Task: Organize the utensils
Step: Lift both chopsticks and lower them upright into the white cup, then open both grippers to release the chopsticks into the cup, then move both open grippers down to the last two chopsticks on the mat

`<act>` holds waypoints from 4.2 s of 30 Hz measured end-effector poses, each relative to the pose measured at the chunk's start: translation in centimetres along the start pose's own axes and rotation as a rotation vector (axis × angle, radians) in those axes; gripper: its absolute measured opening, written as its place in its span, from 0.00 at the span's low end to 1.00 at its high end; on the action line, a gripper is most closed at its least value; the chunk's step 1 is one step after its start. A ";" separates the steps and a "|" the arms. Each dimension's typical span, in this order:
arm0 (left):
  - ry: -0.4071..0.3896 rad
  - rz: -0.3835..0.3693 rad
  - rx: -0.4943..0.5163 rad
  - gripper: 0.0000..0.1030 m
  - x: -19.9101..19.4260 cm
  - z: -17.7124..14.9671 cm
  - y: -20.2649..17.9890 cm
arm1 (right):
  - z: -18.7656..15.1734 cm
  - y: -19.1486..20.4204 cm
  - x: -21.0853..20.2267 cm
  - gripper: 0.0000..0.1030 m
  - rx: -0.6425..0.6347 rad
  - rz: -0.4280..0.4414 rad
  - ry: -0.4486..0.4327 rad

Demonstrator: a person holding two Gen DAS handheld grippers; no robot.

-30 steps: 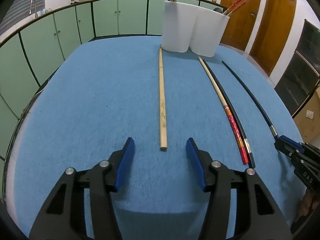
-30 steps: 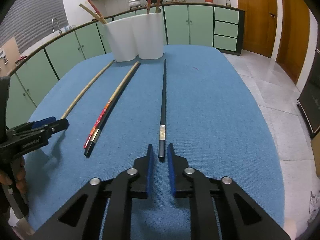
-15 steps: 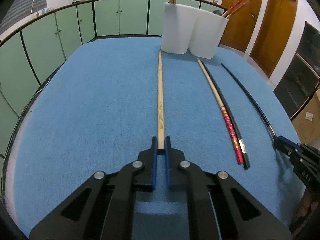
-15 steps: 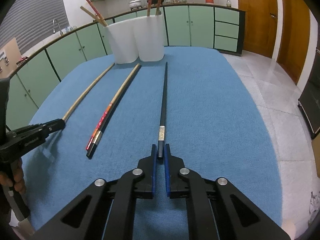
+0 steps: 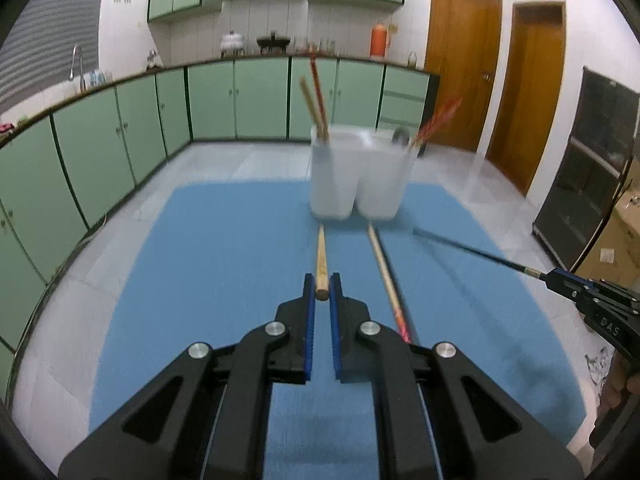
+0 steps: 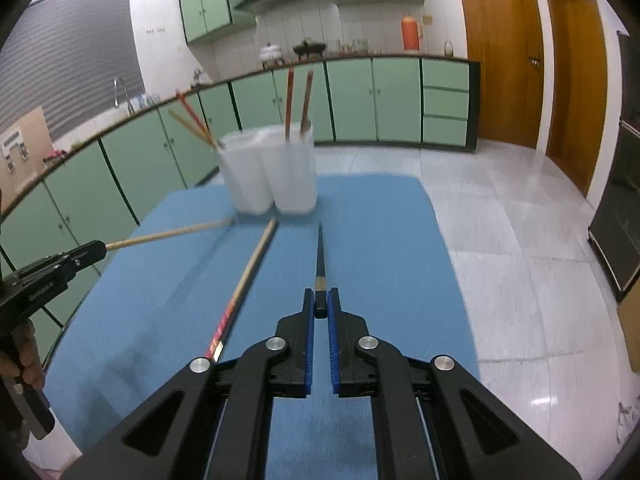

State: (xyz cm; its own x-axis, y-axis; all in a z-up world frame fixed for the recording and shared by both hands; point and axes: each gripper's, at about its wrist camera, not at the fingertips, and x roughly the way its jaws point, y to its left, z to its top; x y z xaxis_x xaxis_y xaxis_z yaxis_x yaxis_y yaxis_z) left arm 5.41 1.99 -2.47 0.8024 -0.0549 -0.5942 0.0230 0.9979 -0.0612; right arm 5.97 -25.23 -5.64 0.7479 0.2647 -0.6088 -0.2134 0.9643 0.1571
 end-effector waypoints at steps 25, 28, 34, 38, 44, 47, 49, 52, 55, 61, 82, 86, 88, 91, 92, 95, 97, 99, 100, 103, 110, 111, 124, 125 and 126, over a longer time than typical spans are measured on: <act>-0.240 -0.122 0.011 0.06 -3.4 10.6 -2.6 | 13.5 1.7 -3.7 0.06 -0.084 0.192 -0.182; -0.281 -0.126 0.019 0.06 -4.2 11.7 -2.9 | 15.4 2.2 -4.4 0.06 -0.096 0.214 -0.215; -0.375 -0.122 0.032 0.06 -4.8 15.7 -3.9 | 21.1 3.8 -5.0 0.06 -0.133 0.229 -0.299; -0.422 -0.108 0.048 0.06 -4.0 18.7 -4.8 | 25.0 4.6 -4.3 0.06 -0.137 0.221 -0.345; -0.440 -0.073 0.047 0.06 -0.4 22.1 -5.2 | 28.9 5.1 -0.6 0.06 -0.138 0.164 -0.354; -0.414 -0.061 0.047 0.06 2.3 22.7 -5.4 | 29.3 4.8 2.3 0.06 -0.122 0.164 -0.332; -0.386 -0.053 0.048 0.06 3.9 22.6 -5.3 | 29.1 4.7 4.3 0.06 -0.119 0.148 -0.309; -0.335 -0.046 0.049 0.06 6.7 22.2 -5.2 | 28.3 4.3 6.8 0.06 -0.110 0.142 -0.267; -0.287 -0.047 0.050 0.06 8.7 21.3 -4.6 | 27.4 4.1 8.5 0.06 -0.101 0.152 -0.228; -0.210 -0.048 0.058 0.08 10.9 19.7 -3.7 | 25.2 4.0 10.1 0.07 -0.099 0.165 -0.167; -0.345 -0.058 0.000 0.78 2.7 15.5 -1.7 | 19.4 1.3 0.9 0.83 -0.006 0.134 -0.326; -0.342 -0.040 -0.001 0.86 1.2 13.2 -1.4 | 16.0 1.1 -0.4 0.94 0.031 0.120 -0.342; -0.327 -0.042 -0.003 0.87 0.7 12.1 -1.2 | 14.6 1.1 -0.8 0.94 0.035 0.114 -0.335; -0.305 -0.039 -0.014 0.90 -0.2 10.5 -0.6 | 12.6 1.4 -1.3 0.94 0.034 0.101 -0.323; -0.295 -0.040 -0.018 0.91 -0.5 9.8 -0.5 | 11.8 1.5 -1.4 0.94 0.035 0.099 -0.316; -0.271 -0.034 -0.018 0.92 -1.1 8.4 -0.3 | 10.3 2.0 -1.6 0.94 0.034 0.100 -0.295; -0.258 -0.027 -0.011 0.92 -1.5 7.6 -0.3 | 9.5 2.1 -1.8 0.94 0.036 0.095 -0.288; -0.246 -0.022 -0.008 0.92 -1.7 6.8 -0.2 | 8.6 2.3 -1.8 0.94 0.040 0.096 -0.280; -0.241 -0.021 -0.007 0.92 -1.8 6.4 -0.2 | 8.2 2.4 -1.7 0.94 0.045 0.096 -0.274; -0.228 -0.015 -0.001 0.92 -1.8 5.7 -0.2 | 7.1 2.9 -1.2 0.94 0.057 0.096 -0.254; -0.182 0.003 0.005 0.92 -0.9 3.8 0.3 | 4.6 4.0 0.6 0.94 0.057 0.092 -0.181; -0.168 0.009 0.008 0.92 -0.5 3.4 0.5 | 4.2 4.2 1.1 0.94 0.060 0.092 -0.164; 0.020 0.064 0.000 0.92 4.1 -2.6 3.4 | -1.9 7.1 8.4 0.61 0.016 0.069 0.106; 0.026 0.064 -0.001 0.92 4.2 -2.8 3.5 | -2.2 7.4 9.0 0.55 0.009 0.065 0.128; 0.030 0.065 -0.002 0.92 4.3 -3.0 3.6 | -2.5 7.7 9.5 0.47 0.001 0.061 0.150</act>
State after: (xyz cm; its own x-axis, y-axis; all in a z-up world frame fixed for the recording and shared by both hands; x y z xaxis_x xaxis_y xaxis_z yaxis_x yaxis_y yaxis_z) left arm 7.20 5.20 -7.66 0.7837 0.0085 -0.6211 -0.0293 0.9993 -0.0233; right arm 9.82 -15.34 -12.14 0.6312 0.3181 -0.7074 -0.2551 0.9464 0.1979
